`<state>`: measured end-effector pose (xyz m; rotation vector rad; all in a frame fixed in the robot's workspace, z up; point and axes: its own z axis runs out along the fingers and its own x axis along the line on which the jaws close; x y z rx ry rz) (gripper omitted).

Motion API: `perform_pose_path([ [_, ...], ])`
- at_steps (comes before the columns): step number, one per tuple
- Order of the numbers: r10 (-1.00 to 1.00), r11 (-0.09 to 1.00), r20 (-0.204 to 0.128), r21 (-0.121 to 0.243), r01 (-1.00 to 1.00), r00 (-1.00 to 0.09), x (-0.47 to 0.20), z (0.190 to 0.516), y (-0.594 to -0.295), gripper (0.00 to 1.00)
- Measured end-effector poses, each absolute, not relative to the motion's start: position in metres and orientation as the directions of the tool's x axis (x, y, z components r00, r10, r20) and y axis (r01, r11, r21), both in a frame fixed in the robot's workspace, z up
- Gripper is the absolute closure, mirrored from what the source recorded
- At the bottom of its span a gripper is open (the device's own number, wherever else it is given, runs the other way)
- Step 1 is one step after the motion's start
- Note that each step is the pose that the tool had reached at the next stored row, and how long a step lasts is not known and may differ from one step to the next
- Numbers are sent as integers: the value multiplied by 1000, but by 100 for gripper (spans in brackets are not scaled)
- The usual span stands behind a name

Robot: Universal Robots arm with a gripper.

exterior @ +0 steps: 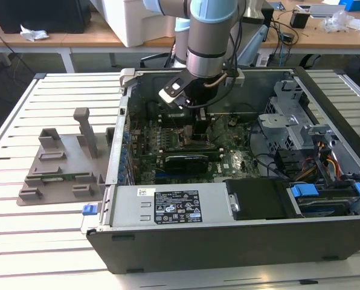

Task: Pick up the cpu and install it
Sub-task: 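Place the cpu into insertion slot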

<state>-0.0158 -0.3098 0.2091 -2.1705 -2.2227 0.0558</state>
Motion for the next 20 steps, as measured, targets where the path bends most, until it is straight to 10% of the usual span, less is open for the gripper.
perform_pose_path([
  [18,1000,0,-1,-50,999,0,-15,205,-316,38],
  [20,1000,0,-1,-50,999,0,-16,215,-314,53],
])
